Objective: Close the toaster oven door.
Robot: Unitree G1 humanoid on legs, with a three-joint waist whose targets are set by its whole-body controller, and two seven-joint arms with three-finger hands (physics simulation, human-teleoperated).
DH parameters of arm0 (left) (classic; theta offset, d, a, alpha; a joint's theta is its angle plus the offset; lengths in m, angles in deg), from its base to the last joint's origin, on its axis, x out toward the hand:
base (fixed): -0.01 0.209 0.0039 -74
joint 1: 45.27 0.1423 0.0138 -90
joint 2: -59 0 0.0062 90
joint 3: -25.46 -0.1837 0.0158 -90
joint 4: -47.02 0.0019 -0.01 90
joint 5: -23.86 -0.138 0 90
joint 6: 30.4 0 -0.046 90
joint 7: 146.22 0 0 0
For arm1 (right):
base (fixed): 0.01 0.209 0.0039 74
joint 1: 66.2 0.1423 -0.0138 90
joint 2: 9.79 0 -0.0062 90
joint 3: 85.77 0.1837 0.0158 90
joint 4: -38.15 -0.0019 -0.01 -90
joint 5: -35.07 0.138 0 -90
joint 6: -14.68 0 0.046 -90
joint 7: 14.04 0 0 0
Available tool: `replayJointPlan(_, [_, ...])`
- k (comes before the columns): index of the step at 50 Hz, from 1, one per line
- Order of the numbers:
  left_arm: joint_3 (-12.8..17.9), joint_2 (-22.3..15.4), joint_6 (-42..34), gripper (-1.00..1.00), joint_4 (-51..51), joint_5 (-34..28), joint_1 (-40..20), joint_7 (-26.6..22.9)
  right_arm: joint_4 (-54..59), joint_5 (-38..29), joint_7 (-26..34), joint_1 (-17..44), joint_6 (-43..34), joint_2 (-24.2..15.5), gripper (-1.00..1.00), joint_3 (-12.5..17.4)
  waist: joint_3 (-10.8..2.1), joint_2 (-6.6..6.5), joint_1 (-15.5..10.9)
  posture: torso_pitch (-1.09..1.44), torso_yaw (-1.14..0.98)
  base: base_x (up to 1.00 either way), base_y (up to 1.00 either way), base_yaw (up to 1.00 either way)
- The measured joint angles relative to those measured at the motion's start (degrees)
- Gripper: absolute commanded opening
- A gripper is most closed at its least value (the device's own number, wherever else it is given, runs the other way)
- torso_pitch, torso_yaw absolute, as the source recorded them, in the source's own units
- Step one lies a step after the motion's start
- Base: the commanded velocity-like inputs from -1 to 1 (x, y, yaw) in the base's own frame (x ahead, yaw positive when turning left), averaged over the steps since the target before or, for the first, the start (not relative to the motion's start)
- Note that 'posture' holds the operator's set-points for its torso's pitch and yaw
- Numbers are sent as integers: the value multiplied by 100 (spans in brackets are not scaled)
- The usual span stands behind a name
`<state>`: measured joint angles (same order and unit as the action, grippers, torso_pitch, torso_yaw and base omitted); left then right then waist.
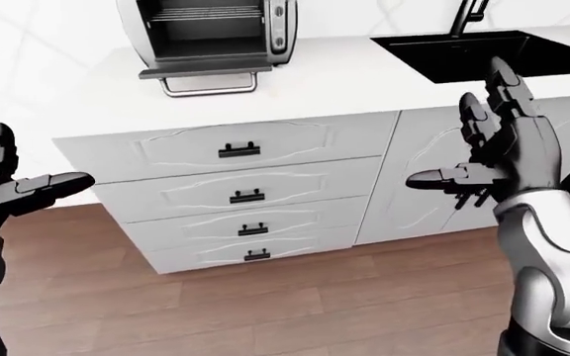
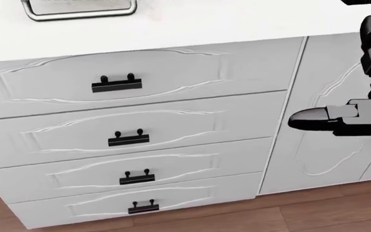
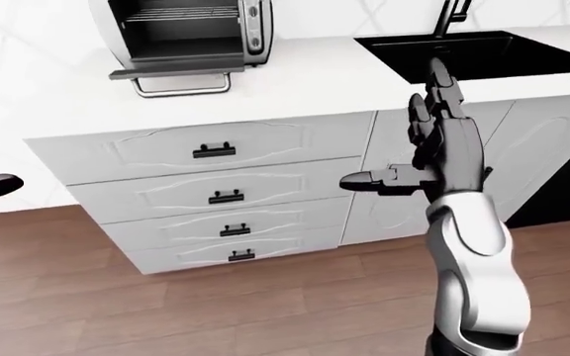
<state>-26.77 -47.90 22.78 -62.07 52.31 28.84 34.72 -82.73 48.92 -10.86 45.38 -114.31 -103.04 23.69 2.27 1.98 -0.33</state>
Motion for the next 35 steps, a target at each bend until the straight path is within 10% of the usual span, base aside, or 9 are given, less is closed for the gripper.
replayJointPlan(5, [-116, 27, -60, 100, 106, 24, 43, -60, 104, -48, -42, -57, -82, 8, 100, 56, 21, -68, 86, 0, 0, 18, 0, 0])
replayJointPlan(12, [19, -70, 14, 100, -20, 25, -23, -30, 14, -30, -28, 20, -17, 17, 100, 22, 21, -654, 95, 0, 0, 18, 0, 0])
replayJointPlan(17, [49, -33, -57, 100, 131, -2, 46, 27, 96, 40, 14, -33, -118, 60, 100, -101, 42, -532, -18, 0, 0, 18, 7, 0])
replayJointPlan(23, [49, -77, -18, 100, 10, 32, -24, 18, -46, 55, -29, 71, -85, -18, 100, 14, 32, 19, -29, 0, 0, 18, 12, 0])
replayJointPlan(29, [-52, -30, -189, 100, 51, 157, 9, 11, 41, 45, -84, 6, -192, -29, 100, 75, 4, -40, 93, 0, 0, 18, 16, 0])
replayJointPlan(35, [53, -122, -160, 100, -56, 212, -50, 59, -80, 104, -101, 77, -200, -52, 100, 83, 31, -476, 142, 0, 0, 18, 20, 0])
